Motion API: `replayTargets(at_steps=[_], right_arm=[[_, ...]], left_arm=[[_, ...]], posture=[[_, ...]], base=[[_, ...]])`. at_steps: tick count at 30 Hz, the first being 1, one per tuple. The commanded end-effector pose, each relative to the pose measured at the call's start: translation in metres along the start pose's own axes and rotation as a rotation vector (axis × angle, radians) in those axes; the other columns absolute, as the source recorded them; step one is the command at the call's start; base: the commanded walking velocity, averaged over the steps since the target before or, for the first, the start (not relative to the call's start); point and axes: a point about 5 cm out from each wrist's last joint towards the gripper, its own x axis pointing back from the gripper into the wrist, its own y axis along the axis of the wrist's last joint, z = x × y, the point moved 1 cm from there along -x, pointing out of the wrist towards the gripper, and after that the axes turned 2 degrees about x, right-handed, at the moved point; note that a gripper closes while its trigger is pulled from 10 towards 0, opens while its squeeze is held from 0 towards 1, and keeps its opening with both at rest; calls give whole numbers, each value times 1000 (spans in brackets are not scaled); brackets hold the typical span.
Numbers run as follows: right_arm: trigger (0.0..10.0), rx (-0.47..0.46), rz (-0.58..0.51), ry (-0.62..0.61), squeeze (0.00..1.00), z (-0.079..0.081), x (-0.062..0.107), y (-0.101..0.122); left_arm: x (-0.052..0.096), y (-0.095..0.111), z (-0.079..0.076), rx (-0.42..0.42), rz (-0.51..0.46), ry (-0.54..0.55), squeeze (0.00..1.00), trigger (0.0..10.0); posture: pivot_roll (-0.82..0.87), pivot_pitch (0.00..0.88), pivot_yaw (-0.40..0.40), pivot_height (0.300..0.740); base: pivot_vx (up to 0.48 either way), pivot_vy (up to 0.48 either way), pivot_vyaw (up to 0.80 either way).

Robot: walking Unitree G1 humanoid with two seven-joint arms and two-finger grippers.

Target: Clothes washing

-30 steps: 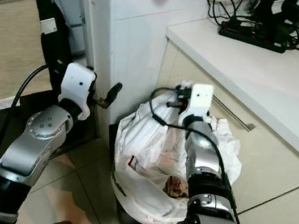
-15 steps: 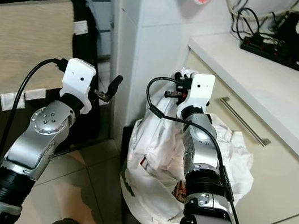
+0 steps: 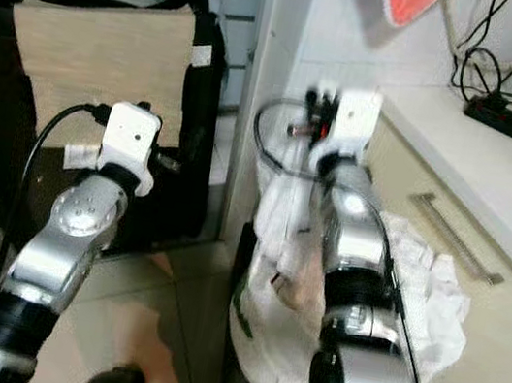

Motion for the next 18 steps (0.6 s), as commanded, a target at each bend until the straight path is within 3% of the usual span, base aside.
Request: replayTargets(at_steps=[1, 4, 10, 12, 14, 16, 18], right_arm=[[0, 0, -76, 20, 0, 3, -7, 21], [0, 5, -109, 40, 0, 7, -11, 30], [0, -26, -239, 104, 0, 21, -22, 71], [0, -21, -242, 121, 0, 23, -24, 72], [0, -34, -160, 99, 0, 17, -21, 51], [0, -35, -24, 48, 0, 8, -9, 14], [0, -32, 13, 41, 0, 6, -3, 3]], left_arm=[[-1, 2, 0, -1, -13, 10, 0, 10000], [-1, 2, 0, -2, -14, 11, 0, 10000], [-2, 3, -1, -1, -18, 20, 0, 10000], [-3, 3, -2, -1, -19, 22, 0, 10000], [-3, 3, 0, -5, -22, 37, 0, 10000], [-2, 1, 3, 0, -13, 64, 0, 10000], [-2, 1, 4, -2, -12, 74, 0, 10000]], posture=[[-21, 0, -44, 740], [-21, 0, -42, 740], [-24, 0, -46, 740], [-25, 0, -52, 740], [-20, 0, -60, 740], [-17, 0, -64, 740], [-12, 0, -70, 740]], base=[[0, 0, 581], [0, 0, 581], [0, 0, 566], [0, 0, 547], [0, 0, 538], [0, 0, 481], [0, 0, 472]])
